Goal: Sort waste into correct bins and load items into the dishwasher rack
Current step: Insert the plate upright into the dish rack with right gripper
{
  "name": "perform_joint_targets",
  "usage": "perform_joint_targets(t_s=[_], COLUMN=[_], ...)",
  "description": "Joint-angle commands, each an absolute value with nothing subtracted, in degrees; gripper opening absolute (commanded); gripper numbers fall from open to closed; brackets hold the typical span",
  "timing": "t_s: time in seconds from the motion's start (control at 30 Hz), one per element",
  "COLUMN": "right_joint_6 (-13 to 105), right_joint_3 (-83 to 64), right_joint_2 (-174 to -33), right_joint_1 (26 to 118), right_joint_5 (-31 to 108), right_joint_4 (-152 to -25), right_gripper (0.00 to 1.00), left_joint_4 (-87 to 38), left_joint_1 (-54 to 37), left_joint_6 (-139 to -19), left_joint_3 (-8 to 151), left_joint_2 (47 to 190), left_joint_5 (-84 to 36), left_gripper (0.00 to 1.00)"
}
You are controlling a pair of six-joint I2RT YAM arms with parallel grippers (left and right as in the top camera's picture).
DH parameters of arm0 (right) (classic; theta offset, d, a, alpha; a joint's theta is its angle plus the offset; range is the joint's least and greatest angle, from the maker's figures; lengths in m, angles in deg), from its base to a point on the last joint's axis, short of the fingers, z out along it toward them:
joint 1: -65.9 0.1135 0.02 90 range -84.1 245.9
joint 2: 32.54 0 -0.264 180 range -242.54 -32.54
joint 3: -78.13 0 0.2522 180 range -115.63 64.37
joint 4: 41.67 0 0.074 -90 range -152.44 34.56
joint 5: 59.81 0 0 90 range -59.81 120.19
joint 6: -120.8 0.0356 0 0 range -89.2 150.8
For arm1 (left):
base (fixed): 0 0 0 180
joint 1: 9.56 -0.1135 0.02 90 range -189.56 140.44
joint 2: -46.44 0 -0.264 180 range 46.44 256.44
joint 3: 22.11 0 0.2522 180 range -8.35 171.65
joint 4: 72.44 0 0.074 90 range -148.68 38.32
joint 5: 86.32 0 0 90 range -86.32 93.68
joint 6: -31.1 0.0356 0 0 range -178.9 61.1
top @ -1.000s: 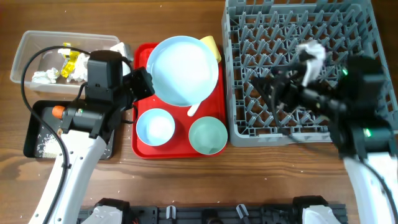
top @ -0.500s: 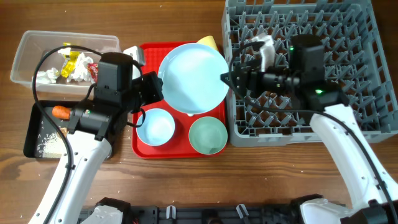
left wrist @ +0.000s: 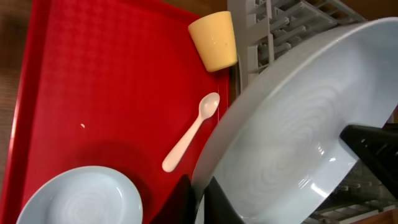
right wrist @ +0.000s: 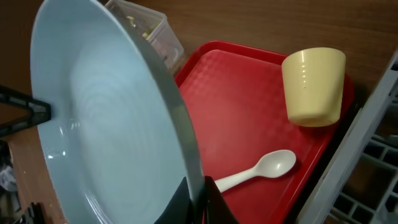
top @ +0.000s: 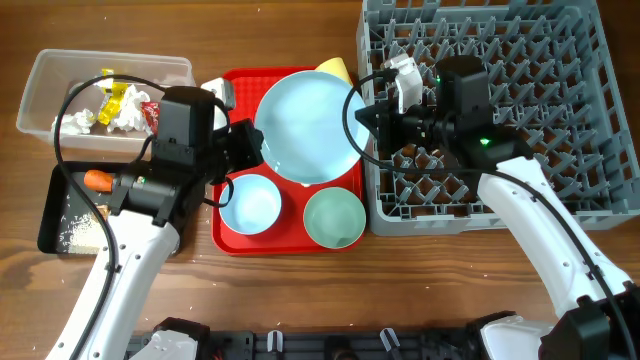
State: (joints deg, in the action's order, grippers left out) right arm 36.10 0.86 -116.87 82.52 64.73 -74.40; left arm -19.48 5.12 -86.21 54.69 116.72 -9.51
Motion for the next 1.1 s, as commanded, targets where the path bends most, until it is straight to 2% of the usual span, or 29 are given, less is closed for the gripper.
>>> perform_joint_targets(t_s=[0.0, 0.13, 0.17, 0.23, 0.37, 0.53, 0.77, 0.93, 1.07], right_joint_6=[35.51, 35.46, 35.46, 35.46, 35.42, 34.81, 22.17, 13.72, 2.59], right_joint_3=[-0.14, -0.14, -0.14, -0.17, -0.19, -0.19, -0.17, -0.10, -0.10], right_joint_2=[-117.29, -117.03, -116.90, -116.57, -113.73, -108.20, -103.37, -107.45, -112.59], right_joint_1=[82.98, 82.98, 82.98, 82.92, 82.77, 82.70, 82.70, 81.02, 76.60], right_joint_5=[66.18, 66.16, 66.16, 64.38, 52.80, 35.77, -18.02, -30.76, -31.85], right_joint_4=[-73.39, -72.17, -71.95, -71.49, -71.47, -72.15, -71.60, -63.14, -57.57], right_gripper=[0.04, 0.04, 0.04, 0.04, 0.04, 0.04, 0.04, 0.04, 0.05], left_joint_4=[-20.16, -21.45, -22.26, -23.52, -25.05, -23.11, -16.68, -15.48, -13.97], left_joint_1=[5.23, 5.23, 5.23, 5.16, 3.92, 2.69, 2.69, 2.69, 2.69], left_joint_6=[-86.12, -86.12, -86.12, -86.12, -86.10, -86.07, -86.10, -86.10, -86.07], left_joint_3=[54.65, 54.65, 54.65, 54.65, 54.65, 54.65, 54.63, 54.63, 54.63], left_joint_2=[116.57, 116.55, 116.50, 116.05, 112.46, 110.93, 113.75, 117.16, 119.52], left_joint_5=[-9.82, -10.95, -11.65, -11.94, -11.87, -10.91, -5.62, -5.40, -2.52], left_gripper=[0.20, 0.54, 0.58, 0.60, 0.65, 0.66, 0.69, 0.68, 0.65])
